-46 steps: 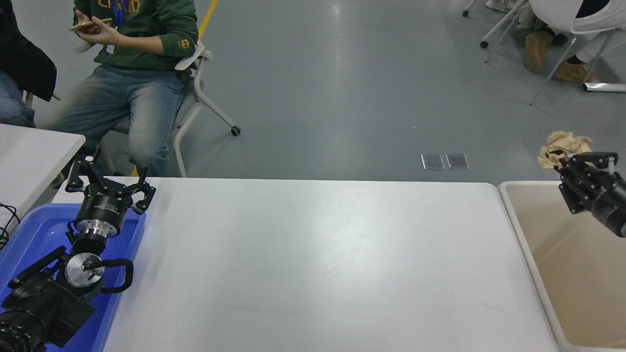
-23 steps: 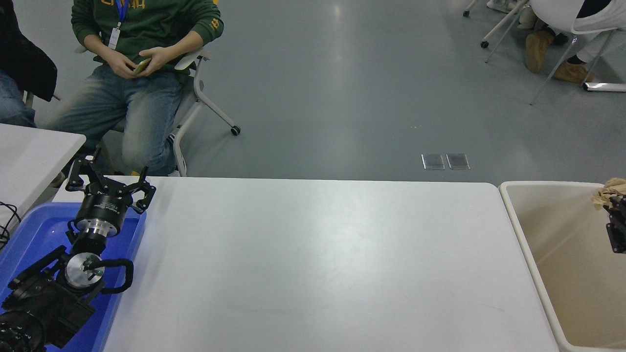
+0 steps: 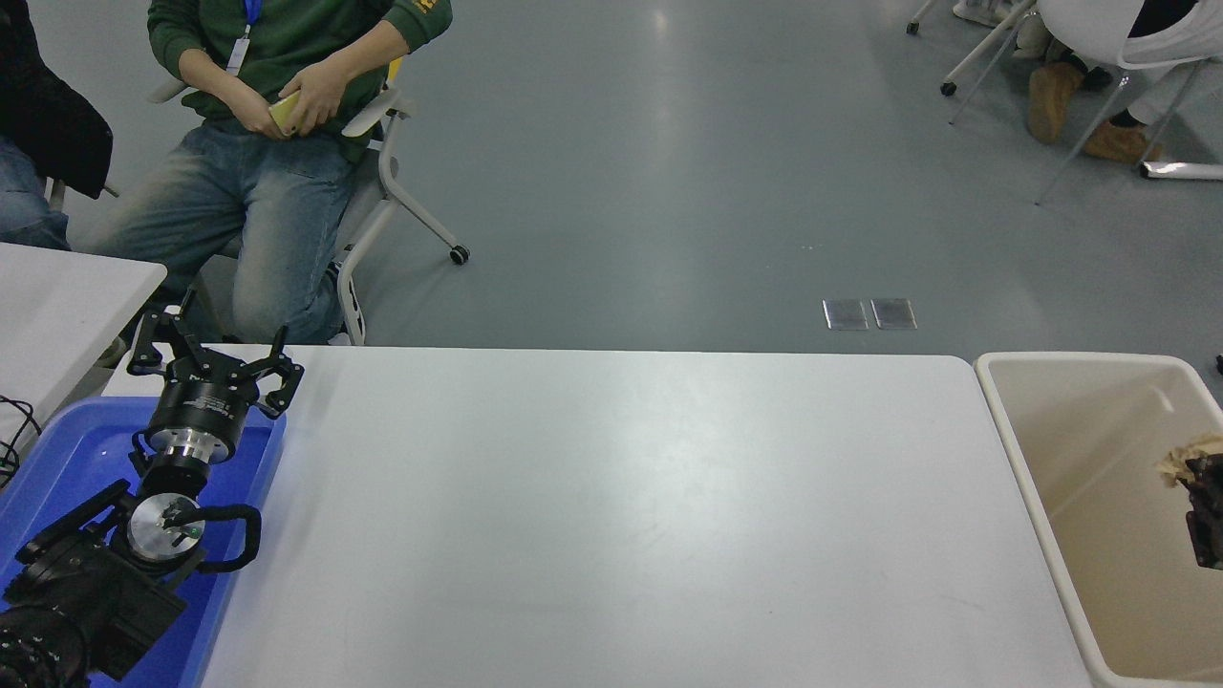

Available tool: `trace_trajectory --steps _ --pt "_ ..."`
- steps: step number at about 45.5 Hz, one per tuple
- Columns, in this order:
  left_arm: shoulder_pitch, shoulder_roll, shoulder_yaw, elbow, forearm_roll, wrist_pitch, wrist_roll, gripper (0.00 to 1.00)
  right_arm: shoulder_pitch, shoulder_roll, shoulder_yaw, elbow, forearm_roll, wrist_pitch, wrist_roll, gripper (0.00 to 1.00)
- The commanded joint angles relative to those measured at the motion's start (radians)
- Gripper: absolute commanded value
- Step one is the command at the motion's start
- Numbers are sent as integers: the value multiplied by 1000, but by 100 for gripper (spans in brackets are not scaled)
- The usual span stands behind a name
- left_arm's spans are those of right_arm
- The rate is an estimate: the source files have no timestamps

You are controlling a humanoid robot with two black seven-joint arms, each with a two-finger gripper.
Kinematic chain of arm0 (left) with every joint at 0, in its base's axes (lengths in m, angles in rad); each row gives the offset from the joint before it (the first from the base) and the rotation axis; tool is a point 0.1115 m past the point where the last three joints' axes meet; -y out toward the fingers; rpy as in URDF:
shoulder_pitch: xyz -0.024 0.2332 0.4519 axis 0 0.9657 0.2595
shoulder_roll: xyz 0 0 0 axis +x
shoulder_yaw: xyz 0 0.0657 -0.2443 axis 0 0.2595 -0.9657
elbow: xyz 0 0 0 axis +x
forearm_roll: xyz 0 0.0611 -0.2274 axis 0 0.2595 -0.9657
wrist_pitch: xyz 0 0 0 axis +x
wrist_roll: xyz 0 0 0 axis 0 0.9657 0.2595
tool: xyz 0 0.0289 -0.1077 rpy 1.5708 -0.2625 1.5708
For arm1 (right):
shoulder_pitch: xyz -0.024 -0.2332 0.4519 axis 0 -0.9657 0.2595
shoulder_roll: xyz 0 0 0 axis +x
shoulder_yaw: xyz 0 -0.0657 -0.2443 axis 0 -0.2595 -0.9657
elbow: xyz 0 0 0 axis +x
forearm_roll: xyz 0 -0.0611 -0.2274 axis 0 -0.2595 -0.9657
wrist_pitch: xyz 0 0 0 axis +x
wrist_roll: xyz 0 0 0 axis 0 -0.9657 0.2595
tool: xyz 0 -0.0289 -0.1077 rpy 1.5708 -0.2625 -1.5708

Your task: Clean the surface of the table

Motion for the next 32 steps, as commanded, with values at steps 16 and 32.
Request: trace_trajectory --steps 16,32 --pt "1 0 0 0 0 0 0 100 42 73 -42 -50 2 -168 -77 0" --pt "1 0 0 0 0 0 0 100 79 103 -43 -49 4 -204 -97 100"
